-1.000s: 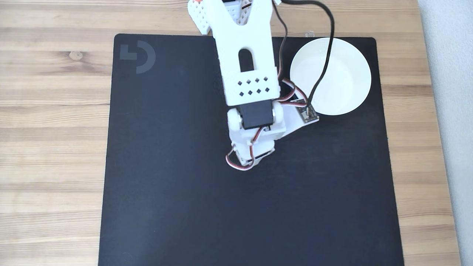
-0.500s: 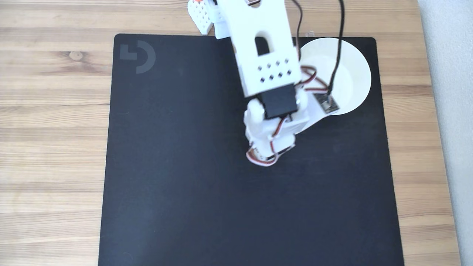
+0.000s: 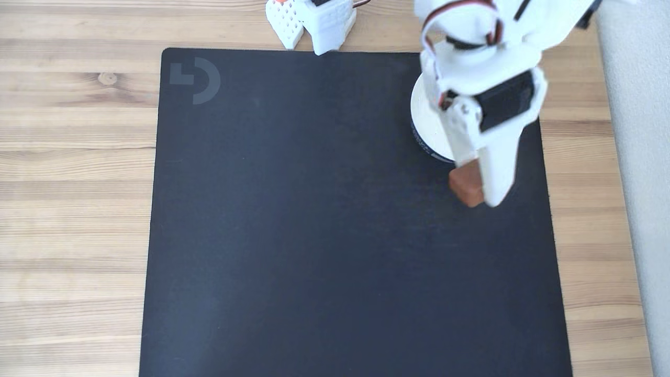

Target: Pick up the toy and place it on the plate

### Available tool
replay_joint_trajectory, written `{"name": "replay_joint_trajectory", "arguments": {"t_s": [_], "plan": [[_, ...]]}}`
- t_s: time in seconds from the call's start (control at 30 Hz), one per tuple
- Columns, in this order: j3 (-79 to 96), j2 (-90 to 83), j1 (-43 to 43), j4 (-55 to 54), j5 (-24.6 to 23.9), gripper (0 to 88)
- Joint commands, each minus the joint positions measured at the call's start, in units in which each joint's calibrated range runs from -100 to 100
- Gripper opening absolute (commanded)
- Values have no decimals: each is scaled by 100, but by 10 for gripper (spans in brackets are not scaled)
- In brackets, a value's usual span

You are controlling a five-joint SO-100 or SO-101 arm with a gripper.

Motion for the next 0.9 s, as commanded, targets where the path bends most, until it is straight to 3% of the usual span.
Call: {"name": "replay_joint_trajectory", "arguments": {"t_s": [0.0, 0.33, 0.7, 0.87], "plan": [[808, -831, -617, -518, -254, 24], [4909, -3549, -2022, -2474, -1011, 24], [8469, -5825, -2398, -2567, -1470, 25], [8920, -6284, -2315, -2567, -1470, 30]]}}
